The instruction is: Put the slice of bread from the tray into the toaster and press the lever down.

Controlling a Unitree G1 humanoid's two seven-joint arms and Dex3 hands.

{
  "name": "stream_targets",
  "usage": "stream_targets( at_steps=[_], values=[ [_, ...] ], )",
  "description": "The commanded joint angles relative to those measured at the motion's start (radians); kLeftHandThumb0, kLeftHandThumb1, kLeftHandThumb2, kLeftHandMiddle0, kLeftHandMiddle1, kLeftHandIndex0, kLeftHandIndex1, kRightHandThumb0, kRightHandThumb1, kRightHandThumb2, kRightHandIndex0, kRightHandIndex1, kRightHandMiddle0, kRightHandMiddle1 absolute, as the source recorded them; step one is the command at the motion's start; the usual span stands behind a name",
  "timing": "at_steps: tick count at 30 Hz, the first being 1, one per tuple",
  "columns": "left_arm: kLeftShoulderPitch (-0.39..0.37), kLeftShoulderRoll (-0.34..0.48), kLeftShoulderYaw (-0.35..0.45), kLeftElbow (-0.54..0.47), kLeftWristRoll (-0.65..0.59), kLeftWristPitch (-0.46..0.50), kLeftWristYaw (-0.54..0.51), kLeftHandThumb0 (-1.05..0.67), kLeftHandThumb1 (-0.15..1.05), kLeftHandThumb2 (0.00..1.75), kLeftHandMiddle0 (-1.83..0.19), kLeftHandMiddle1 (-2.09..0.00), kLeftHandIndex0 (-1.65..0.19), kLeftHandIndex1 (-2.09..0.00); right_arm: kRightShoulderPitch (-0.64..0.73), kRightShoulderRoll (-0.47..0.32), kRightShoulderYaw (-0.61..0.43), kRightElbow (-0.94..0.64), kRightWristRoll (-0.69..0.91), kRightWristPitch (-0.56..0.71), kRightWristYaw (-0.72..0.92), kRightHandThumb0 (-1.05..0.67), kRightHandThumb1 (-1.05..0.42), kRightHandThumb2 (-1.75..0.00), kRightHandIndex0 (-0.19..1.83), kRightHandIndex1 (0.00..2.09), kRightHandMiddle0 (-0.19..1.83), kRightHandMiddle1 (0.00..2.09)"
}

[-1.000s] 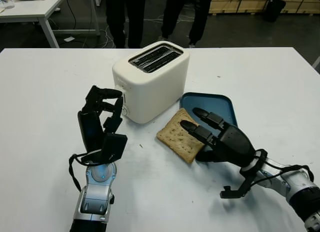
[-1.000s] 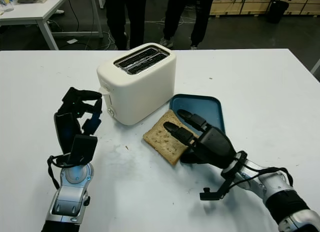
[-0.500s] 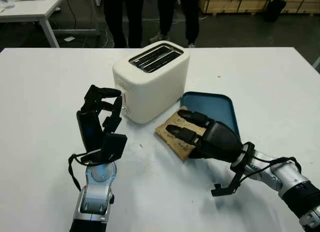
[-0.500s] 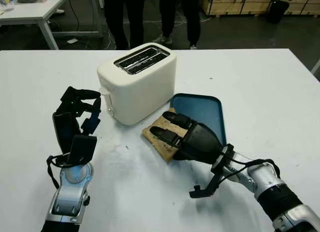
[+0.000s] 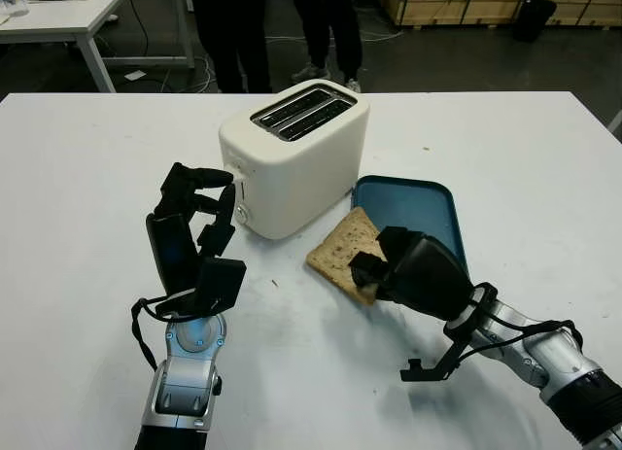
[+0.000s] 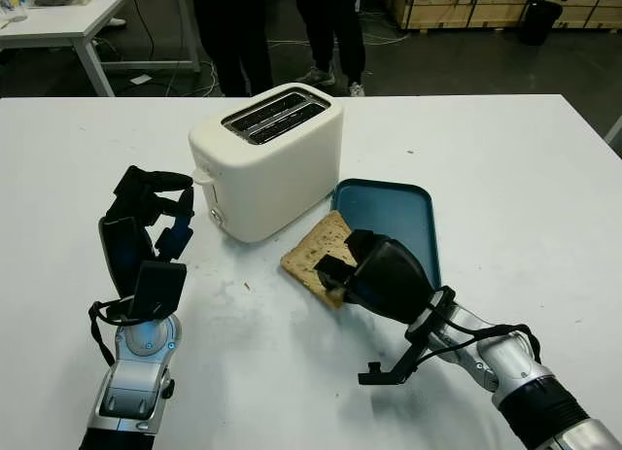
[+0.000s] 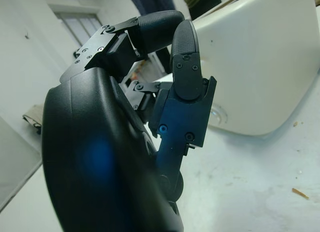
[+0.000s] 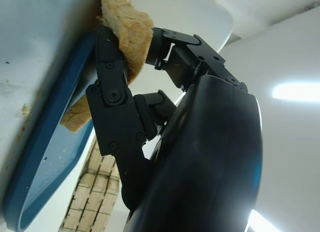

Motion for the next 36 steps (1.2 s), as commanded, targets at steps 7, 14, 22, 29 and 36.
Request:
stream_targets(
  at_steps=[7,14,22,29,36],
  values=[
    [-0.003,-0.021,-0.007,-0.006,0.007,-0.011,0.001,-0.43,0.92,0.27,-0.65,-1.59,-0.60,-1.34,0.008,0.000,-0.028,0.001,0.005,-0.013,-0.120,-0.42,-0.92,-0.38,0.91,1.75,0.63,1.75],
    [-0.002,-0.022,-0.013,-0.001,0.006,-0.008,-0.004,-0.43,0.92,0.27,-0.65,-1.61,-0.60,-1.35,-0.071,0.012,-0.059,0.094,0.052,-0.070,-0.325,-0.40,-0.92,-0.35,0.86,1.75,0.60,1.75],
    [0.003,-0.026,-0.021,-0.007,0.005,0.006,-0.008,-0.43,0.92,0.28,-0.66,-1.61,-0.59,-1.35,-0.327,-0.002,-0.195,0.369,0.554,-0.361,0.002,-0.33,-0.92,-0.38,0.85,1.75,0.50,1.75],
    [0.004,-0.030,-0.020,-0.011,-0.001,0.010,-0.011,-0.43,0.92,0.28,-0.62,-1.61,-0.58,-1.34,-0.690,-0.002,-0.257,0.681,0.767,-0.410,0.414,-0.25,-0.92,-0.32,0.75,1.75,0.47,1.75],
    [0.002,-0.034,-0.021,-0.012,-0.004,0.012,-0.007,-0.43,0.92,0.28,-0.61,-1.62,-0.58,-1.33,-0.978,0.053,-0.274,0.920,0.838,-0.338,0.731,-0.13,-0.92,-0.25,0.78,1.75,0.55,1.75]
  ],
)
